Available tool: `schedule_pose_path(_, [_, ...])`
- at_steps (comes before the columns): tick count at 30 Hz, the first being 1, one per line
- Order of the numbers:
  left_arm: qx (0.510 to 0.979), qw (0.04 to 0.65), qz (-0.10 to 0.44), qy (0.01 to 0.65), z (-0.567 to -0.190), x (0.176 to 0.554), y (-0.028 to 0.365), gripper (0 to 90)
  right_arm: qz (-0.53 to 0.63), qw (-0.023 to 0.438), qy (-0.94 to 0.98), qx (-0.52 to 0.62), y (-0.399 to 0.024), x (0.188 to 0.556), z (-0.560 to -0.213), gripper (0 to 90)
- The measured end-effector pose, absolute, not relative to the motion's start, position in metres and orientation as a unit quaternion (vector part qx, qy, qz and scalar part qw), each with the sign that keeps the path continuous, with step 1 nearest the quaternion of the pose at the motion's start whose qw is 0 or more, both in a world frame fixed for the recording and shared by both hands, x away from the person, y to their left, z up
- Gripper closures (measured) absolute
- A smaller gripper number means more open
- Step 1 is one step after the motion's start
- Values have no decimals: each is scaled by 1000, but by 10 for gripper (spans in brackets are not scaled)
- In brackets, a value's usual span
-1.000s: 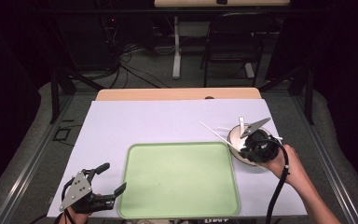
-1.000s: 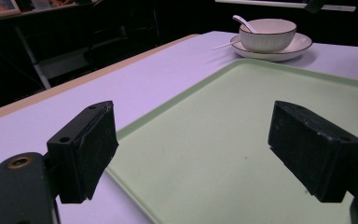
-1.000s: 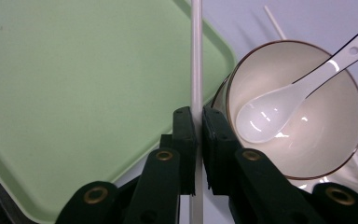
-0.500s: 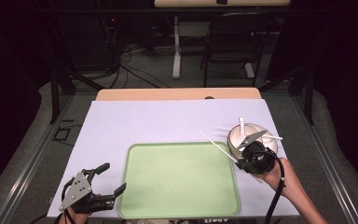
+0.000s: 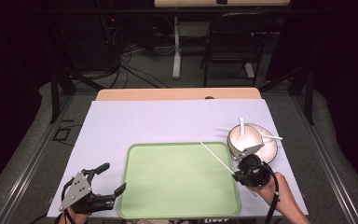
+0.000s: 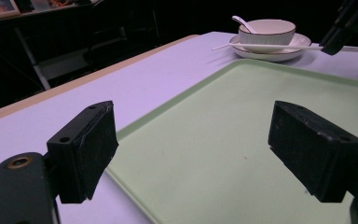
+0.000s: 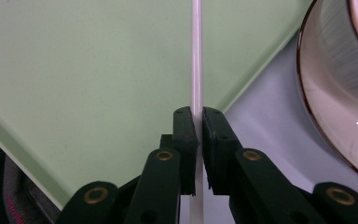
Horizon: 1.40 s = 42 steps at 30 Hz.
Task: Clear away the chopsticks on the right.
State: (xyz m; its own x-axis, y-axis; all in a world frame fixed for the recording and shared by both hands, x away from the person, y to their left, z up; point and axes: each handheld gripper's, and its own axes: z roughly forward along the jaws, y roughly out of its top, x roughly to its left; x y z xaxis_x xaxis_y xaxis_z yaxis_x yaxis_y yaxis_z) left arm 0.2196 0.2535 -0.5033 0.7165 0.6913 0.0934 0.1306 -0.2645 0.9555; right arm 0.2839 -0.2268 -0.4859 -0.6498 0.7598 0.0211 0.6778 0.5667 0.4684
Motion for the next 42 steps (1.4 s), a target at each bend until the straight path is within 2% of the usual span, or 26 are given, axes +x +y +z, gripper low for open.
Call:
schedule_pose_path(23, [753, 541, 259, 272, -503, 220, 253, 154, 233, 75, 827, 506, -215, 286, -519, 840])
schedule_pose_path(26, [752, 541, 260, 272, -503, 220, 254, 154, 242, 60, 817, 521, -212, 289, -523, 840])
schedule_pose_path(42, [753, 540, 260, 272, -503, 219, 254, 154, 245, 73, 814, 521, -193, 292, -534, 834])
